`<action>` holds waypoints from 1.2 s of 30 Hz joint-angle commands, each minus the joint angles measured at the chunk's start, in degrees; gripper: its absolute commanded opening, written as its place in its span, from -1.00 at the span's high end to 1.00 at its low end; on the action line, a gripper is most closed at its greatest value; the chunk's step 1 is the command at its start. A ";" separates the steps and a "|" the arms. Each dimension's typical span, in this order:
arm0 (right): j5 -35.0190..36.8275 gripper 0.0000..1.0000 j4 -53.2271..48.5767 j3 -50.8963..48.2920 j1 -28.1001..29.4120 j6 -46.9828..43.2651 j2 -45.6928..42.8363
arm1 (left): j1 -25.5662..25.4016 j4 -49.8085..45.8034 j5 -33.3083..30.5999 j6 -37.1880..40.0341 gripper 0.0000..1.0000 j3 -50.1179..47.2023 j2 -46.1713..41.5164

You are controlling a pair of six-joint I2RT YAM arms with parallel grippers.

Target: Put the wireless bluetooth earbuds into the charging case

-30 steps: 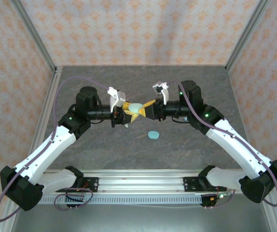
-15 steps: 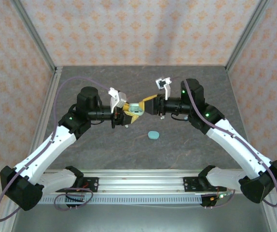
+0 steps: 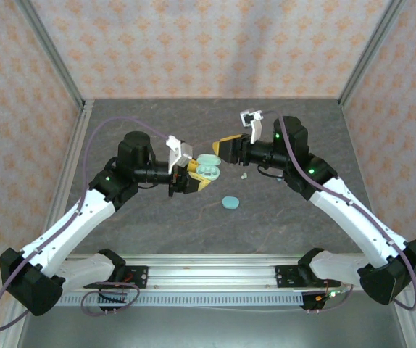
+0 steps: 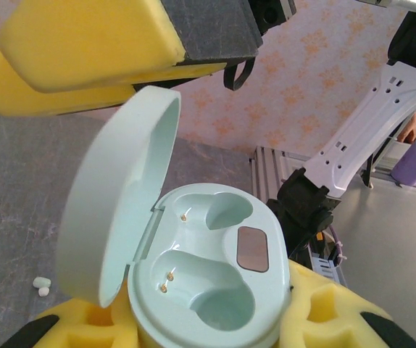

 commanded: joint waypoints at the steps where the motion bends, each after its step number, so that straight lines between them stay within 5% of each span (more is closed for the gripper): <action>1: 1.14 0.06 1.00 -0.40 -0.24 0.89 -2.22 | -0.25 0.15 0.27 0.77 0.76 1.96 0.00; 8: 2.71 0.00 -2.92 1.18 -0.24 1.35 -2.92 | -0.12 0.27 -0.16 0.21 0.77 2.27 0.99; 22: 20.75 0.01 -21.56 7.17 -1.60 3.66 4.85 | 3.59 -2.85 -1.74 0.58 0.78 -1.02 -1.50; 36: 14.88 0.31 -16.46 7.00 0.14 11.93 25.33 | 4.50 -8.26 -5.92 2.90 0.78 -4.60 -7.54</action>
